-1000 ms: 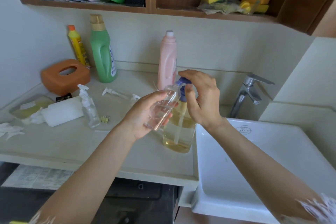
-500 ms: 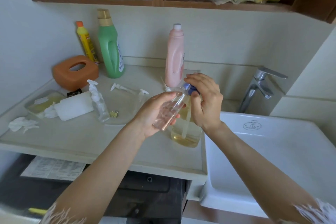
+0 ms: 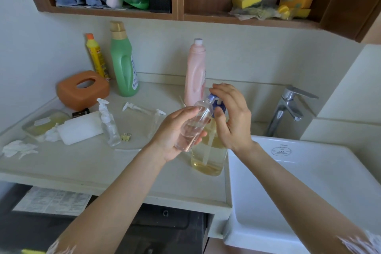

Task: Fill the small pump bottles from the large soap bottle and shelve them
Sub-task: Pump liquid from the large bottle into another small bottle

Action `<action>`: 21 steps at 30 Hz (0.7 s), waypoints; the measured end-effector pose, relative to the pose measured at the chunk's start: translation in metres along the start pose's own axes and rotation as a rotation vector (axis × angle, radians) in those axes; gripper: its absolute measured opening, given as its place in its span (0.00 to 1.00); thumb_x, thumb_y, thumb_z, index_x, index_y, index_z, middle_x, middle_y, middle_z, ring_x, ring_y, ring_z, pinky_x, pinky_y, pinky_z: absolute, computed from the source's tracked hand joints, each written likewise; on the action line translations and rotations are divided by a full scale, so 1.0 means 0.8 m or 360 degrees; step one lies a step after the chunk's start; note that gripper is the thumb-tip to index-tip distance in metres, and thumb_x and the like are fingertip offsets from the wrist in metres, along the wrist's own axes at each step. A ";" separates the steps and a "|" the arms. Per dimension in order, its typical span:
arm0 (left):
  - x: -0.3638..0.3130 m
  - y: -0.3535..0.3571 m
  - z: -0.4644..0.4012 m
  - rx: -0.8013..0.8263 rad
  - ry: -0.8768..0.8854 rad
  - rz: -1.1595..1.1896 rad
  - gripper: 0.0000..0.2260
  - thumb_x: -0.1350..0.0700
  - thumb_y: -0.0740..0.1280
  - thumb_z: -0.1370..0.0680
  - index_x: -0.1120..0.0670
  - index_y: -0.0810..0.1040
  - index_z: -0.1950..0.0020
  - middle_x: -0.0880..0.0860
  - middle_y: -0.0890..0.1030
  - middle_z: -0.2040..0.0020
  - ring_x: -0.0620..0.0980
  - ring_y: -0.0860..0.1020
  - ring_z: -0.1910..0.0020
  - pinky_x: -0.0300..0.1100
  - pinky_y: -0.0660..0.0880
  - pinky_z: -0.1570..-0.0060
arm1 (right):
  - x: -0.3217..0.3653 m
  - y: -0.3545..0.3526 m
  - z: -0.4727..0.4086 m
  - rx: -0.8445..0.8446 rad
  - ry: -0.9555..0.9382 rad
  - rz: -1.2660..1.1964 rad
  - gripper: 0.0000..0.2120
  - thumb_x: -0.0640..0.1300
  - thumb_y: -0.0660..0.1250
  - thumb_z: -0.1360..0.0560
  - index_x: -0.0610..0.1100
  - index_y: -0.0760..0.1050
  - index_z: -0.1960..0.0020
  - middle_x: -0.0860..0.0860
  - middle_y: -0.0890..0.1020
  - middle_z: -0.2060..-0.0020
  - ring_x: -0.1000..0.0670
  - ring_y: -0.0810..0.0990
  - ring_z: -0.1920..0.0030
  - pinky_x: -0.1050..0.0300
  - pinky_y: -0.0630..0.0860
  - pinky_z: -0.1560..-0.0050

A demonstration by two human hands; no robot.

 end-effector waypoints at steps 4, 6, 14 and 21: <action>0.004 -0.004 -0.002 -0.0013 -0.0032 0.0014 0.19 0.48 0.70 0.35 0.55 0.78 0.47 0.53 0.83 0.61 0.50 0.79 0.72 0.36 0.74 0.73 | -0.006 0.015 0.013 -0.0093 -0.0069 -0.0004 0.19 0.43 0.53 0.24 0.31 0.77 0.46 0.40 0.80 0.47 0.41 0.75 0.41 0.54 0.66 0.34; 0.009 -0.007 -0.003 -0.0035 -0.0060 0.0015 0.17 0.50 0.73 0.32 0.55 0.79 0.47 0.54 0.83 0.61 0.50 0.78 0.72 0.36 0.73 0.74 | -0.013 0.020 0.019 -0.0117 -0.0073 0.0014 0.23 0.47 0.50 0.20 0.33 0.78 0.47 0.41 0.80 0.48 0.43 0.75 0.41 0.53 0.67 0.36; 0.005 -0.007 0.001 -0.0074 -0.0048 -0.0021 0.19 0.47 0.71 0.37 0.53 0.80 0.49 0.52 0.83 0.60 0.49 0.80 0.70 0.37 0.74 0.72 | -0.012 0.016 0.018 0.0014 -0.0136 0.0103 0.23 0.49 0.51 0.20 0.33 0.78 0.45 0.41 0.80 0.46 0.42 0.75 0.41 0.54 0.67 0.35; -0.008 0.001 0.003 -0.0061 0.0030 -0.0049 0.17 0.48 0.70 0.36 0.53 0.81 0.50 0.53 0.83 0.59 0.49 0.80 0.69 0.37 0.75 0.72 | -0.009 -0.002 -0.009 0.0073 0.0057 0.0022 0.20 0.44 0.53 0.22 0.34 0.77 0.43 0.42 0.80 0.44 0.44 0.76 0.41 0.59 0.70 0.38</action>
Point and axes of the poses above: each hand's wrist, its own z-axis away from the middle knuckle, its own y-axis out of the palm, x = y × z, the point moved 1 cm from there along -z, towards the middle knuckle
